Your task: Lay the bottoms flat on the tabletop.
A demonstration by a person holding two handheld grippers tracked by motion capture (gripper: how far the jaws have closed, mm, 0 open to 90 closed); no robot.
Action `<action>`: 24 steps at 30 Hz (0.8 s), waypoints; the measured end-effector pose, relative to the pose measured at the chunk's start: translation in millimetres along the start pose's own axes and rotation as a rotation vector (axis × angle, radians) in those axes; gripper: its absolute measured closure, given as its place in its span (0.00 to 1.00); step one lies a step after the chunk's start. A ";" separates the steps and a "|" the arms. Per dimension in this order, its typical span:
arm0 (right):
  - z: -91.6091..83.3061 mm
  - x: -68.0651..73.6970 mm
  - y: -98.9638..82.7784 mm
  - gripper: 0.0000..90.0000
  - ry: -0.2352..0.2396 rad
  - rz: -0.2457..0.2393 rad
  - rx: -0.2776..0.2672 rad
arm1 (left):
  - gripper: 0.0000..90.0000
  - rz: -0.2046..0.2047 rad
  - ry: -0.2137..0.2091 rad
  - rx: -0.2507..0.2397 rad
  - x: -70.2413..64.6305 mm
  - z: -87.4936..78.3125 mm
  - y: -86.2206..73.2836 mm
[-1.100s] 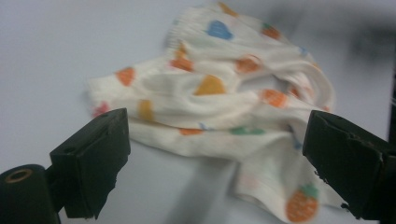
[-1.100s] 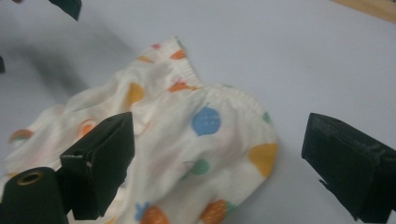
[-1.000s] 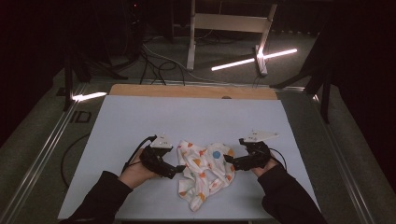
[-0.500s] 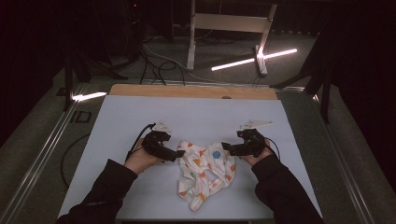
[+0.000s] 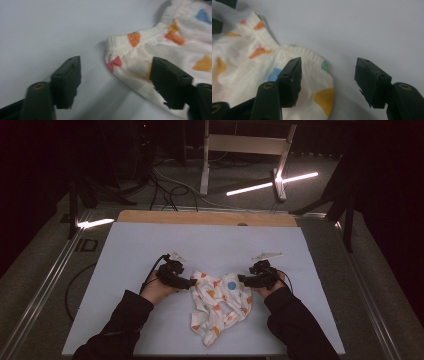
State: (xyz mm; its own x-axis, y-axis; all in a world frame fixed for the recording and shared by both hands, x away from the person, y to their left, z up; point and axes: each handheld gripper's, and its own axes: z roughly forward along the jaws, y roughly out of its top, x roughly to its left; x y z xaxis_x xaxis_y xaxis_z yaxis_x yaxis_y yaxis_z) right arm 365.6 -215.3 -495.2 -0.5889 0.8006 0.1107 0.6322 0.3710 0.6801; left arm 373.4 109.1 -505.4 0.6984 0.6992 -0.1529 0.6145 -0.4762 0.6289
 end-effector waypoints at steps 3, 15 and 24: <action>6.2 -1.2 -4.1 0.48 -0.013 0.005 0.020 | 0.35 0.003 0.011 0.001 -0.2 4.9 -1.4; 14.4 7.6 -10.8 0.73 -0.073 -0.066 0.083 | 0.64 0.066 0.030 -0.006 -9.4 16.6 1.6; 14.0 13.9 -8.4 0.98 -0.063 -0.095 0.101 | 0.98 0.045 -0.002 -0.005 -11.1 15.6 -0.1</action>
State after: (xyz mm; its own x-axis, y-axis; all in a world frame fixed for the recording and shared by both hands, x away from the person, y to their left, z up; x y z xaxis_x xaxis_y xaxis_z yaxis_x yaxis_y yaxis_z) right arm 359.1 -200.7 -509.5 -0.6178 0.7864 0.0021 0.6247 0.4892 0.6086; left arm 371.3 93.2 -515.6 0.7259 0.6762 -0.1260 0.5807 -0.5043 0.6392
